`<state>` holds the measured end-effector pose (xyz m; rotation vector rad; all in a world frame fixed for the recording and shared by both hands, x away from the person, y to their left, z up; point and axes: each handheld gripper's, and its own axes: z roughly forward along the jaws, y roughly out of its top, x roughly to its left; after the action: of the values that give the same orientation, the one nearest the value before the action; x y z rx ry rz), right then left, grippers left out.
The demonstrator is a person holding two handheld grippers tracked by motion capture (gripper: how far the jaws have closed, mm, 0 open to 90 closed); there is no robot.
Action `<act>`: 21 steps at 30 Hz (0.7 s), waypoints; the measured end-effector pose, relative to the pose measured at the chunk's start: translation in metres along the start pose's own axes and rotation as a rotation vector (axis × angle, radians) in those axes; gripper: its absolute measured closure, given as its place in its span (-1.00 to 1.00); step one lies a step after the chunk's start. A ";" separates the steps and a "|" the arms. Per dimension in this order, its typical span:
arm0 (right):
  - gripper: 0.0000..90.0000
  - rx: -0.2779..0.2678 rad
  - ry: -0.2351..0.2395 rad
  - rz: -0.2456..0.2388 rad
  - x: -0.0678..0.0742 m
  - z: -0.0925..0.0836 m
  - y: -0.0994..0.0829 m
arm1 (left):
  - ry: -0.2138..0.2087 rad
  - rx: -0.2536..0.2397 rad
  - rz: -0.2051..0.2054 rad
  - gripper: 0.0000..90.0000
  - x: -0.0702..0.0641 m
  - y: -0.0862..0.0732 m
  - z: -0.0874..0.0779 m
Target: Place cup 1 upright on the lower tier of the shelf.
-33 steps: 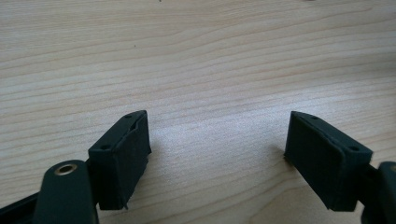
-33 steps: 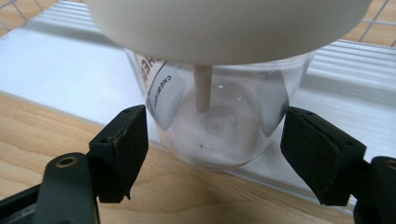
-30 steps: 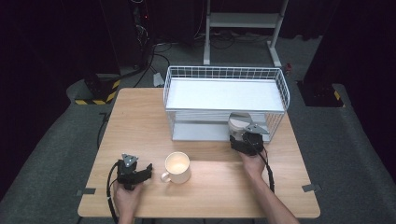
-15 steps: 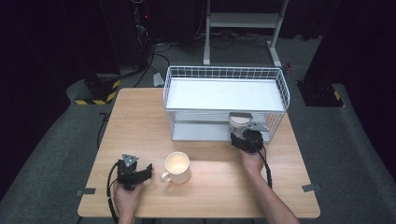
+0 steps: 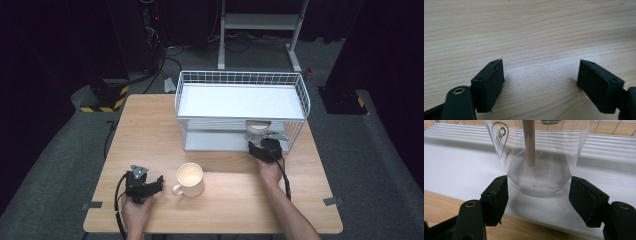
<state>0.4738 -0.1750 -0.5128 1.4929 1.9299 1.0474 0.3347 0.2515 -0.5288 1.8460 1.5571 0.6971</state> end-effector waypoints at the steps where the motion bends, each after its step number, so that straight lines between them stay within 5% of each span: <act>1: -0.27 0.005 -0.001 0.005 0.000 0.000 0.000 | 0.000 0.000 0.001 -0.52 0.000 0.000 0.000; 10: -0.22 0.003 -0.013 0.002 0.000 0.006 0.009 | 0.001 0.000 0.002 -0.52 0.000 0.000 0.000; 11: -0.22 -0.003 -0.013 -0.027 -0.003 0.007 0.009 | 0.001 0.000 0.002 -0.52 0.000 0.000 0.000; 12: -0.22 0.009 -0.014 0.009 -0.001 0.007 0.009 | 0.001 0.000 0.001 -0.52 0.000 0.000 0.000; 21: -0.19 0.007 -0.025 0.021 -0.006 0.011 0.007 | 0.001 0.000 0.002 -0.52 0.000 0.000 0.000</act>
<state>0.4883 -0.1771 -0.5144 1.5263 1.9065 1.0273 0.3348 0.2514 -0.5288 1.8477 1.5566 0.6988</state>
